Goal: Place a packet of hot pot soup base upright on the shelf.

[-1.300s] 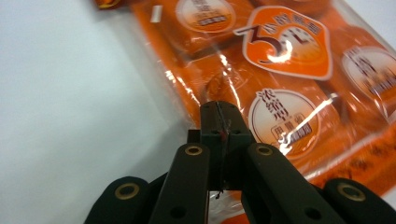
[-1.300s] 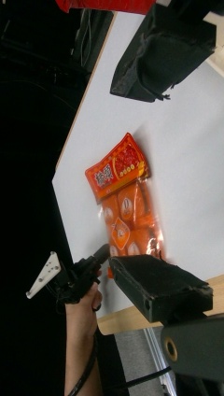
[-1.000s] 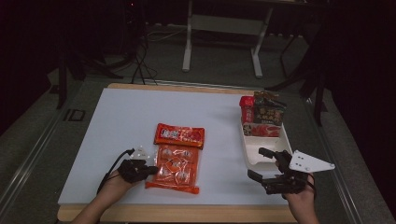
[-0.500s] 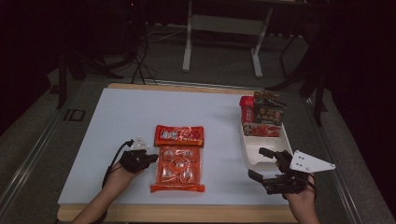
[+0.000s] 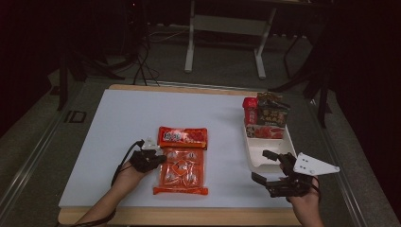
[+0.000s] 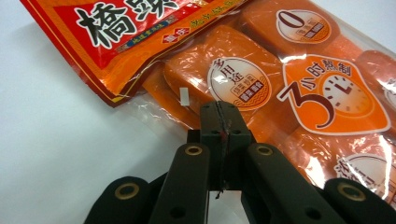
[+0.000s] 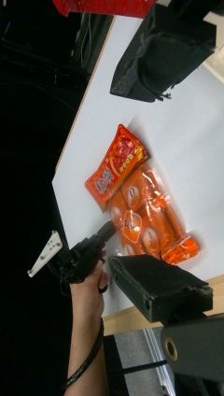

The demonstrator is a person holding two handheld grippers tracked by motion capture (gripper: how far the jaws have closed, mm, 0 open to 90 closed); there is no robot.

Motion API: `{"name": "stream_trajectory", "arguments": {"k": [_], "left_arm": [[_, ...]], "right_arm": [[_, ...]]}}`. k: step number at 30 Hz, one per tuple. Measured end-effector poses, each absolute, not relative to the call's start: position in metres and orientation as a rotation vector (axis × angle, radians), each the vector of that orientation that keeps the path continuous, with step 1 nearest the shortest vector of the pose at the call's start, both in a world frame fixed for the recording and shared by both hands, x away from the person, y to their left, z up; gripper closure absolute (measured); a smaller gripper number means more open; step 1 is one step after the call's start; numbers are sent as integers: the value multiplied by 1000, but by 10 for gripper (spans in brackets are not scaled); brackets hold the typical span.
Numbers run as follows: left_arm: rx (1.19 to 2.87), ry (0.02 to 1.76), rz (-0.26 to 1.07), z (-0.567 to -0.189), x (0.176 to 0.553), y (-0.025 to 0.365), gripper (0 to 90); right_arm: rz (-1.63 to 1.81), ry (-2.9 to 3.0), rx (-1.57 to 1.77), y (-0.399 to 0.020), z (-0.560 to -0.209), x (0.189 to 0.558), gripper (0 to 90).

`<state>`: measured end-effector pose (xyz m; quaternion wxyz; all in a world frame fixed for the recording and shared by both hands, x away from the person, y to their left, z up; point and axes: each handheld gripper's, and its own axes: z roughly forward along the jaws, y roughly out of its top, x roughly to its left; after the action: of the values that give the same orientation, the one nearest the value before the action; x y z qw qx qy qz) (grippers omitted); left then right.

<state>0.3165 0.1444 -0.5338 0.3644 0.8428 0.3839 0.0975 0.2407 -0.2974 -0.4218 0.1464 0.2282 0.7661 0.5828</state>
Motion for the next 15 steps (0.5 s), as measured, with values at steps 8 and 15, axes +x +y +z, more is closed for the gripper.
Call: {"name": "stream_trajectory", "arguments": {"k": [8,15], "left_arm": [[2190,917,207,-533,314,114,900],[2206,869,170,-532,312,90,900]], "right_arm": [[1679,2206,655,-297,-421,241,147],[1682,2202,650,-299,-421,241,148]]}}
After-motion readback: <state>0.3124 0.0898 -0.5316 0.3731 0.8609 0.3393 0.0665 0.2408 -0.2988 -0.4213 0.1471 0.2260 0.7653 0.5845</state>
